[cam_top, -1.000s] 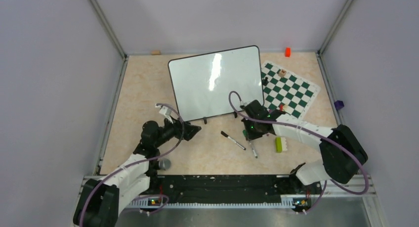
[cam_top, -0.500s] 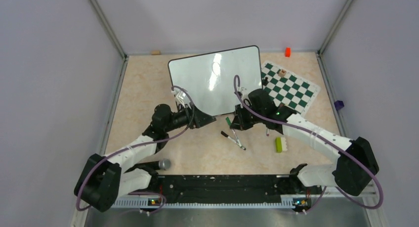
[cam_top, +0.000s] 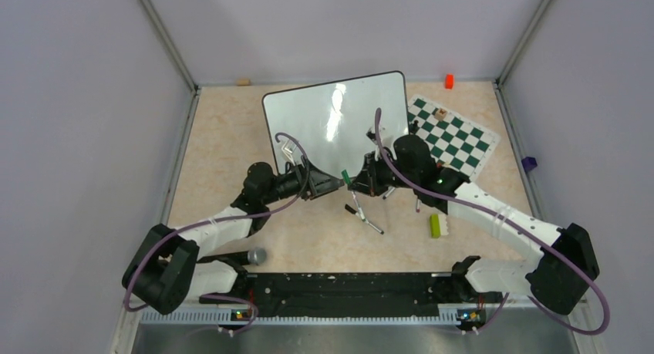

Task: Write a sentence on the whiteboard
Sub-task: Pass from the right arm to the left

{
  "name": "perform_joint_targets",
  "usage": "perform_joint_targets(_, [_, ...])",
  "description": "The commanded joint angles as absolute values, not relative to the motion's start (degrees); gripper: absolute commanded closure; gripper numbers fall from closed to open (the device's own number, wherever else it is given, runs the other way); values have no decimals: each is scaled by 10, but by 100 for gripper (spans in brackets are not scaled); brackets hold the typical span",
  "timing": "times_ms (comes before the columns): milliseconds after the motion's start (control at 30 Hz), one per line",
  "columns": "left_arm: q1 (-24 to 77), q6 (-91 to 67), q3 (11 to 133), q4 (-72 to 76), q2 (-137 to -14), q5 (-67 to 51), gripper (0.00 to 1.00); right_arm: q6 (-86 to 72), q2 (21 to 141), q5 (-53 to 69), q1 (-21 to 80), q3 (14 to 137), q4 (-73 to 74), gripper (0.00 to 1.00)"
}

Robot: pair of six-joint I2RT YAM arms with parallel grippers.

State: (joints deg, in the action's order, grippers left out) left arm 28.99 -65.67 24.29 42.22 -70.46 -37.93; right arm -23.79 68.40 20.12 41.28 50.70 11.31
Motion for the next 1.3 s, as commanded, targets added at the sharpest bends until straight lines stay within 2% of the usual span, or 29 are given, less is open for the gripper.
perform_joint_targets(0, [297,-696,268,494,-712,-386,20,-244,677,226,425,528,71,100])
perform_joint_targets(133, [303,-698,277,500,-719,-380,23,-246,678,242,431,528,59,100])
perform_joint_targets(233, [305,-700,280,513,-724,-383,33,-245,677,244,433,526,60,100])
perform_joint_targets(300, [305,-701,283,515,-724,-383,36,-243,678,248,433,525,63,100])
perform_joint_targets(400, [307,-699,285,516,-723,-379,46,-243,679,249,435,524,66,100])
perform_joint_targets(467, [308,-697,286,516,-724,-379,58,-243,678,247,434,522,67,100])
perform_joint_targets(500, [308,-697,286,516,-726,-379,61,-243,678,248,434,522,65,100])
perform_joint_targets(733, [311,-693,288,519,-738,-381,61,-245,679,256,436,523,64,100])
perform_joint_targets(767, [312,-691,289,518,-739,-381,64,-243,679,256,436,524,66,100])
perform_joint_targets(833, [313,-688,291,517,-739,-384,79,-243,682,258,438,524,68,100])
perform_joint_targets(900, [313,-686,294,515,-738,-387,100,-243,683,259,438,526,72,100])
perform_joint_targets(967, [313,-686,294,514,-734,-385,100,-243,680,255,439,527,74,99])
perform_joint_targets(1067, [313,-686,288,513,-717,-367,100,-250,660,235,439,519,66,86])
perform_joint_targets(1133, [313,-685,279,513,-699,-347,100,-263,638,222,439,508,50,68])
perform_joint_targets(1200, [313,-686,271,515,-681,-324,100,-284,612,206,439,492,21,45])
perform_joint_targets(1267, [314,-690,264,525,-664,-304,100,-314,582,179,439,472,-11,31])
